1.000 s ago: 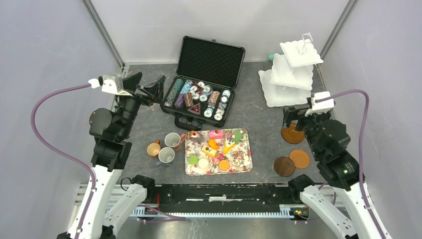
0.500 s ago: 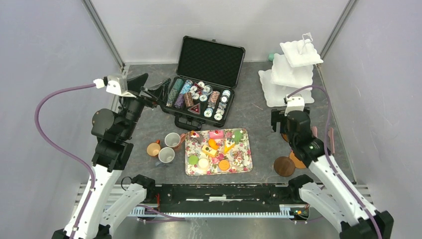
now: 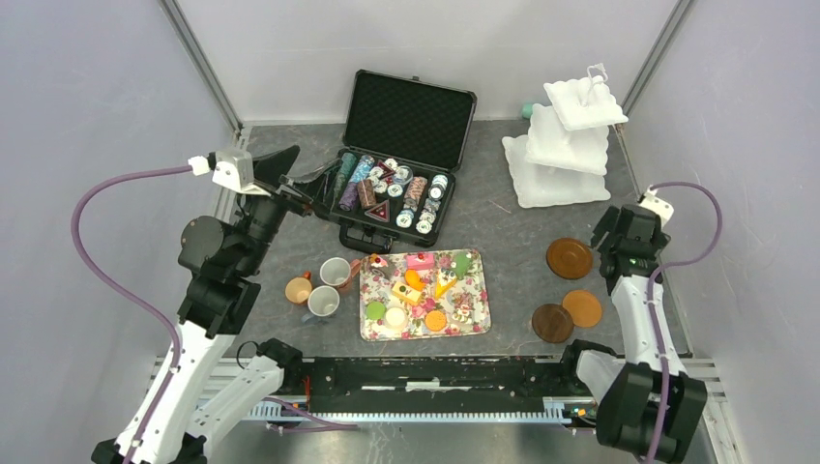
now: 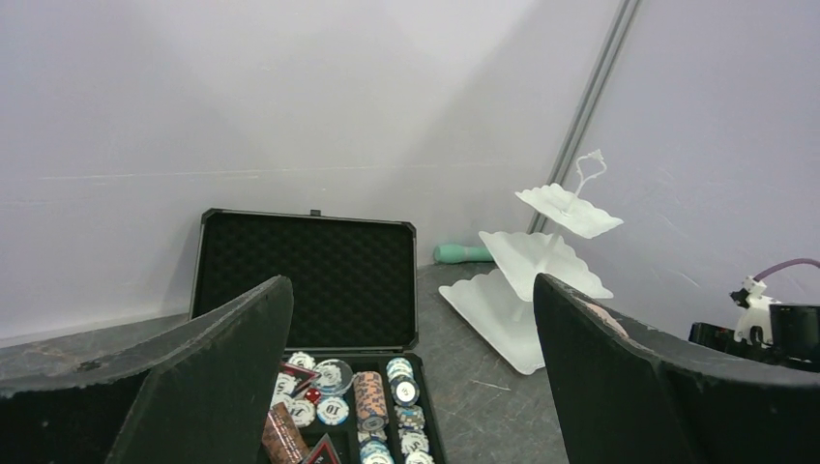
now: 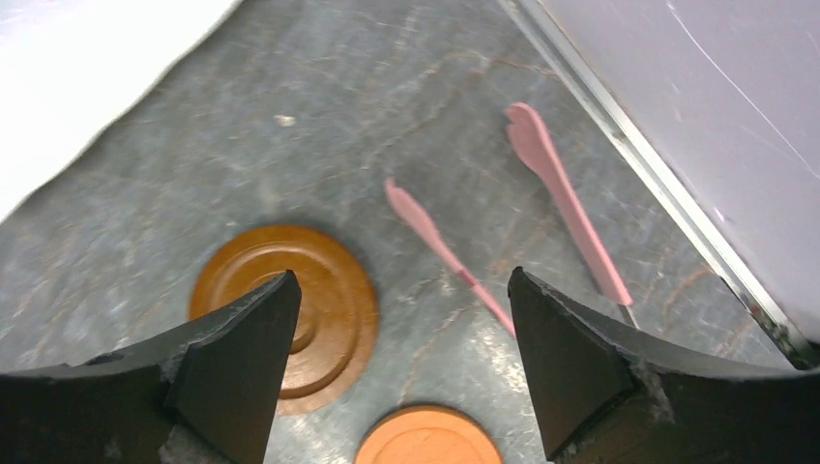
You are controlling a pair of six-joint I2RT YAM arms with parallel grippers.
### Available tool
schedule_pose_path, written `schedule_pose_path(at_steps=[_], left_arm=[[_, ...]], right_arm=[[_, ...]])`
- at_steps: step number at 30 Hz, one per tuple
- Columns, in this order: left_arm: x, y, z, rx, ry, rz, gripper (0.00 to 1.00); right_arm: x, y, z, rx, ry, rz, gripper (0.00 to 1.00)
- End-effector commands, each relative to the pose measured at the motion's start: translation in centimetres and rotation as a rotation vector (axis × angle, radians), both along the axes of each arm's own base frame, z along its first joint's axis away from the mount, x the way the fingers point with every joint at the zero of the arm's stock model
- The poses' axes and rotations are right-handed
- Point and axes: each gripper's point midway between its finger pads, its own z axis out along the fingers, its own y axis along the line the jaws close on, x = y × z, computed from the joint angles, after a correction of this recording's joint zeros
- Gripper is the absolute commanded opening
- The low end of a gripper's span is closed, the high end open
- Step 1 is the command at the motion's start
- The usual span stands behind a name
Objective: Serve the afternoon tea
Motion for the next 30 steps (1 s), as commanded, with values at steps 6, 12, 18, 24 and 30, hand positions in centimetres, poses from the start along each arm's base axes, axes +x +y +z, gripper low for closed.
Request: schedule_pose_path(at_steps=[6, 12, 18, 24, 30], left_arm=[[-1.3, -0.7, 1.5, -0.025, -0.051, -0.022, 1.0], [-1.5, -1.1, 1.4, -0.023, -0.045, -0.029, 1.0], [-1.7, -1.5, 1.3, -0.025, -0.044, -0.046, 1.0], [-1.4, -1.9, 1.0, -0.019, -0.033, -0.052, 1.0], [-1.1, -2.3, 0.6, -0.015, -0.021, -0.063, 1.0]], right_arm=[[0.5, -3.5, -2.5, -0.046, 0.089, -0.041, 0.77], [1.6, -4.5, -3.4, -0.084, 0.16, -0.014, 0.67], [2.0, -4.8, -5.2, -0.082, 0.219, 0.0, 0.62], [3.3, -4.6, -5.8, -0.076, 0.229, 0.049, 0.52], [4.7, -4.3, -5.9, -0.077, 0.22, 0.101, 0.36]])
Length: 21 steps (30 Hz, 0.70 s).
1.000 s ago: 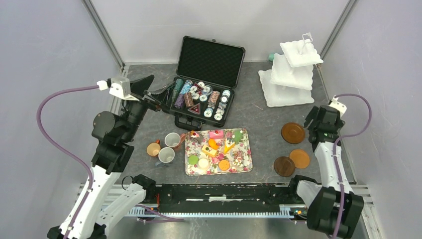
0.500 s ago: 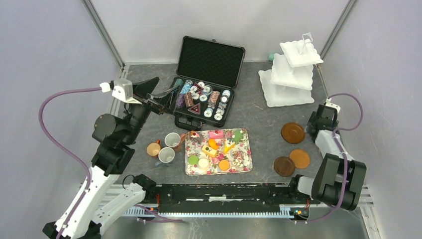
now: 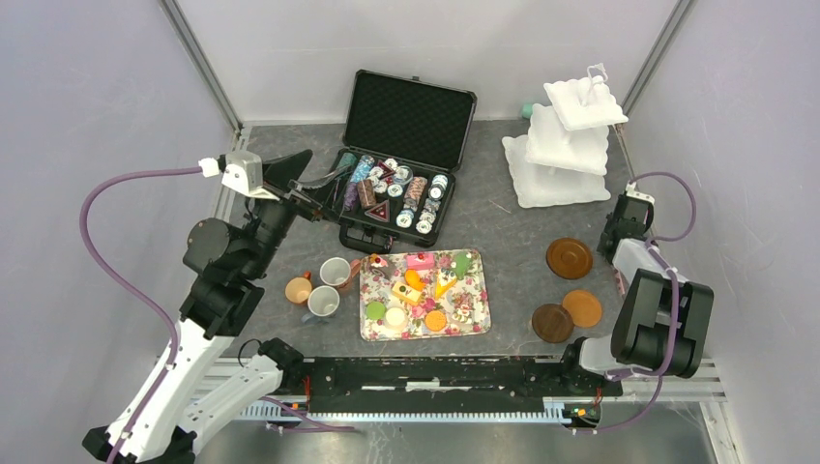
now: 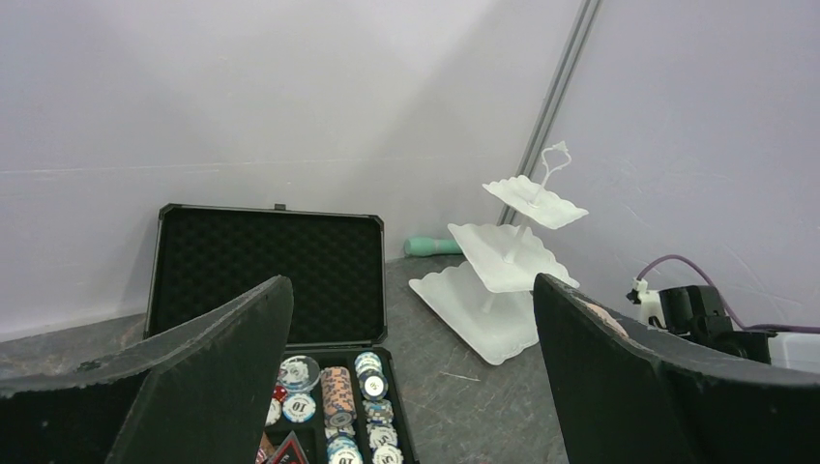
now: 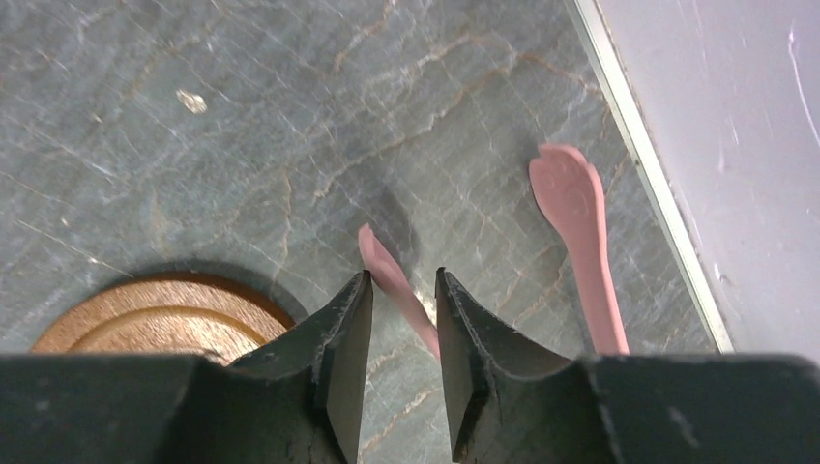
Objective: Serve the afternoon tea
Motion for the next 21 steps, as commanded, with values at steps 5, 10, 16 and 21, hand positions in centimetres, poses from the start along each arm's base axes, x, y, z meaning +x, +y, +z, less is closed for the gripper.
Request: schedule_pose_path(at_steps=[5, 10, 16, 21], left_arm=[[0.1, -0.2, 0.5, 0.007, -0.03, 0.0, 1.0], [0.4, -0.2, 0.3, 0.013, -0.026, 0.008, 1.0], [0.3, -0.2, 0.3, 0.022, -0.03, 0.017, 1.0], [0.6, -0.5, -0.2, 0.029, -0.016, 0.014, 1.0]], right_arm=[[4.8, -0.3, 1.7, -0.031, -0.057, 0.08, 0.23], [7.6, 0.2, 2.4, -0.049, -0.071, 0.144, 0.19], [10.9, 0.9, 2.7, -0.067, -0.083, 0.239, 0.13], [12.9, 1.4, 3.3, -0.047, -0.131, 0.283, 0.16]])
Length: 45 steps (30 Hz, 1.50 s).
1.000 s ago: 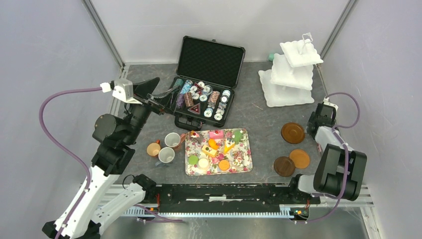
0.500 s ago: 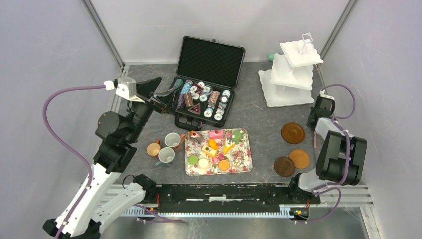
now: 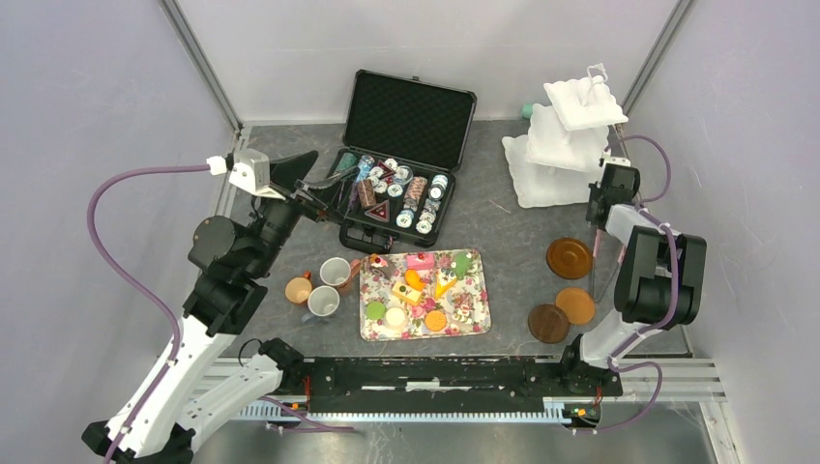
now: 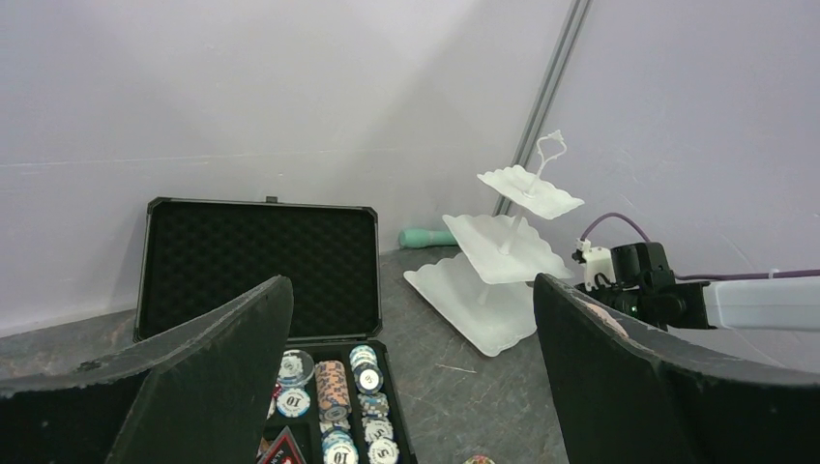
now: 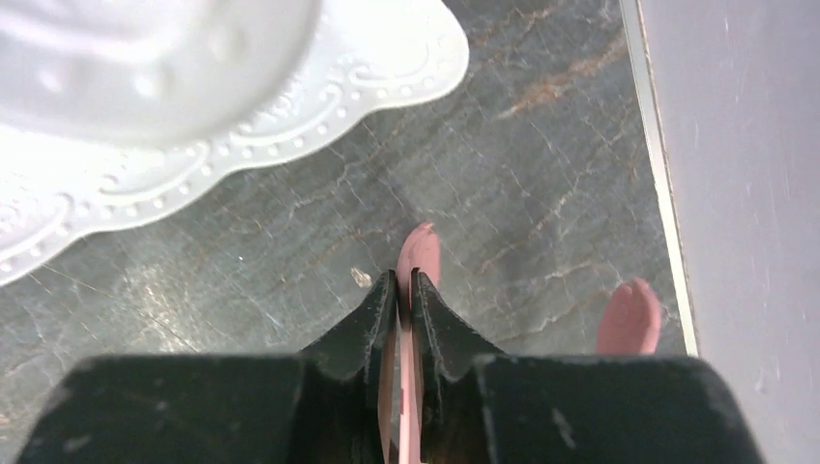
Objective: Serve the afternoon tea
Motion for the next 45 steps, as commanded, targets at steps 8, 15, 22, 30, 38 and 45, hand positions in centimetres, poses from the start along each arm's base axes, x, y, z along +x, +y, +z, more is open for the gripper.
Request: schedule_pose_path(at_steps=[8, 15, 22, 30, 38, 45], left_arm=[[-0.1, 0.4, 0.8, 0.003, -0.042, 0.026, 1.0], [-1.4, 0.4, 1.5, -0.009, -0.068, 0.007, 1.0], [-2.6, -0.6, 1.5, 0.011, -0.082, -0.025, 1.0], [-3.6, -1.9, 1.3, 0.022, -0.09, -0.072, 1.0], [-3.7, -2.1, 1.2, 0.028, -0.092, -0.077, 1.0], [-3.6, -2.2, 1.2, 0.03, -0.089, -0.075, 1.0]], right_arm=[[1.4, 2.1, 5.4, -0.001, -0.07, 0.053, 0.61], [-5.7, 1.6, 5.1, 0.033, -0.06, -0.079, 0.72], [-10.2, 0.5, 2.7, 0.182, -0.11, -0.176, 0.78], [-11.6, 1.1, -0.3, 0.266, -0.093, -0.172, 0.79], [-11.9, 0.6, -1.3, 0.246, -0.057, -0.183, 0.71], [-11.9, -0.4, -2.0, 0.213, -0.018, -0.207, 0.56]])
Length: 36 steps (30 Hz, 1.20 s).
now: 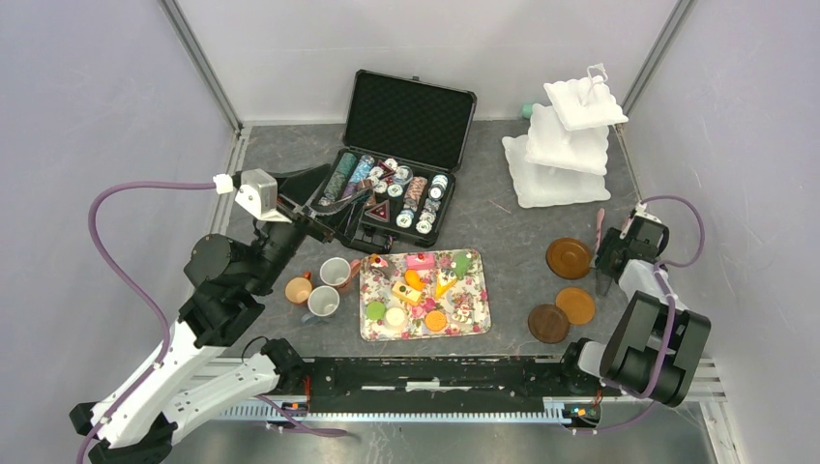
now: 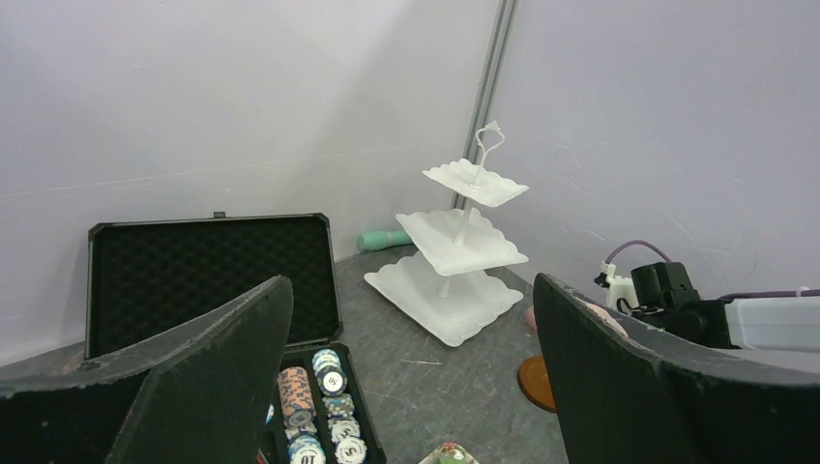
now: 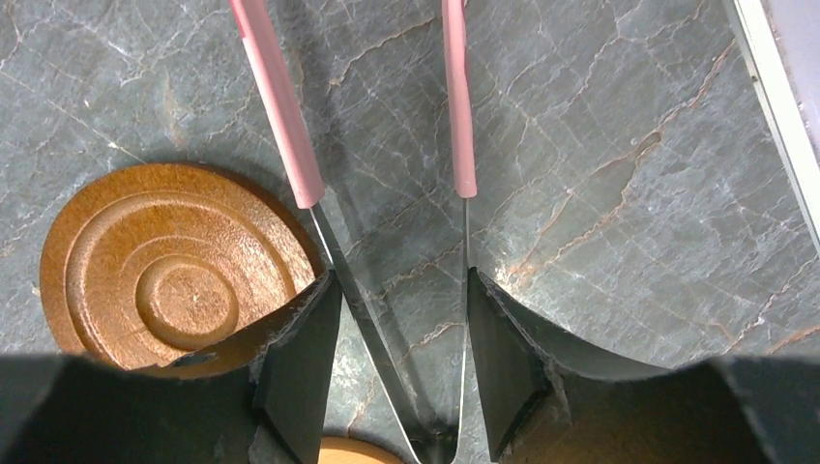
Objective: Serve the afternoon tea
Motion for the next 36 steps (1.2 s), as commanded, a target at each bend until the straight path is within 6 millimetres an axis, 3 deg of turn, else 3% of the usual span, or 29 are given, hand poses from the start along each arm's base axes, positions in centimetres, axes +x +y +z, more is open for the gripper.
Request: schedule_pose_path(at_steps=[1, 7, 14, 22, 28, 36], left_arm=[[0.1, 0.3, 0.6, 0.002, -0.036, 0.026, 1.0], [0.2, 0.3, 0.6, 0.003, -0.035, 0.025, 1.0], [0.2, 0.4, 0.6, 0.005, -0.035, 0.031, 1.0], [0.3, 0.3, 0.5, 0.009, -0.035, 0.032, 1.0], [0.5, 0.1, 0.3, 0.013, -0.031, 0.028, 1.0], [0.4, -0.1, 0.3, 0.011, -0.027, 0.021, 1.0]], right_arm=[[0.8, -1.2, 0.3, -0.039, -0.007, -0.013, 0.56], [2.3, -1.8, 0.7, -0.045, -0.033, -0.015, 0.6], [2.8, -1.9, -0.7, -0.029, -0.033, -0.024, 0.65], [2.9, -1.7, -1.5, -0.011, -0.032, -0.023, 0.58], [3.2, -2.5, 1.2, -0.071, -0.092, -0.041, 0.46], [2.8, -3.2, 5.3, -0.122, -0.127, -0.079, 0.4]])
